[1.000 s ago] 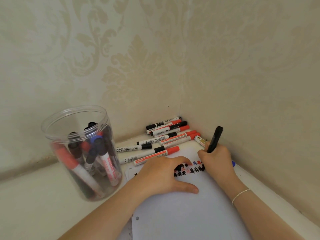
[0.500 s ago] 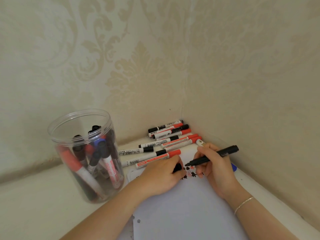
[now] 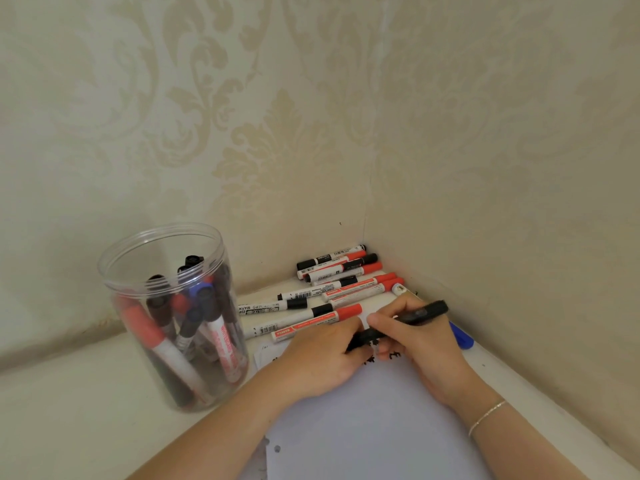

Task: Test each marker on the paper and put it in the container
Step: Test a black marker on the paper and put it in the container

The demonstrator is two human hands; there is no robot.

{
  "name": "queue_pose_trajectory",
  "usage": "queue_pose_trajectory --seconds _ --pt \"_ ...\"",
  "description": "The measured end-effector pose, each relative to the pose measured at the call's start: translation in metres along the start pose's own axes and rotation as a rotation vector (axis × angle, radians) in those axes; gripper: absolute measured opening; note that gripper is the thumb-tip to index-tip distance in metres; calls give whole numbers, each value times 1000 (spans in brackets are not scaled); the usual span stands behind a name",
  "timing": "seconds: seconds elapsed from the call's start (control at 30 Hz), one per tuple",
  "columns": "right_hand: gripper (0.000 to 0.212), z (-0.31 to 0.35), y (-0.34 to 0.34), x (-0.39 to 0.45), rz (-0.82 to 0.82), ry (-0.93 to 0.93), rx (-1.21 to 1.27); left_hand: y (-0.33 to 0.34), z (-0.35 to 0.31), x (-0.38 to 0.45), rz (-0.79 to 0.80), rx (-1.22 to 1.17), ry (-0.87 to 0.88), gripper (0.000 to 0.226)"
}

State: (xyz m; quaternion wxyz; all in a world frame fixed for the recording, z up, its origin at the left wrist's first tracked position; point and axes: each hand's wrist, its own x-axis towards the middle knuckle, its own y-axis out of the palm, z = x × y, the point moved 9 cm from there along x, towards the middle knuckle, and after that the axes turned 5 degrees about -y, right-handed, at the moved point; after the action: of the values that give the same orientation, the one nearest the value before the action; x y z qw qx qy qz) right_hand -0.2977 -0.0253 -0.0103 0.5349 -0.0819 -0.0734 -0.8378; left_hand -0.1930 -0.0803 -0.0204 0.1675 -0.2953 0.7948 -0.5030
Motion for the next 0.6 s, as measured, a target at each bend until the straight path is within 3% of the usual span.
queue_pose_trajectory --seconds 0.13,0.2,0.3,0.4,0.47,0.6 --pt "38 0 7 -1 55 34 226 -1 0 -1 -20 -20 -9 20" --pt "34 -2 6 -1 19 45 228 -3 0 -2 -43 -53 -20 21" --pt "12 5 -9 1 -165 -37 108 -4 -3 -4 -73 -126 -1 17" --pt "28 17 -37 -4 -451 -164 28 -6 -5 -4 -128 -103 20 20" --pt "19 23 -33 -3 -428 -229 -134 -6 -4 -3 -166 -77 16 21" --pt "30 37 -18 -5 -393 -393 -484 -4 -2 -3 -177 -61 -10 24"
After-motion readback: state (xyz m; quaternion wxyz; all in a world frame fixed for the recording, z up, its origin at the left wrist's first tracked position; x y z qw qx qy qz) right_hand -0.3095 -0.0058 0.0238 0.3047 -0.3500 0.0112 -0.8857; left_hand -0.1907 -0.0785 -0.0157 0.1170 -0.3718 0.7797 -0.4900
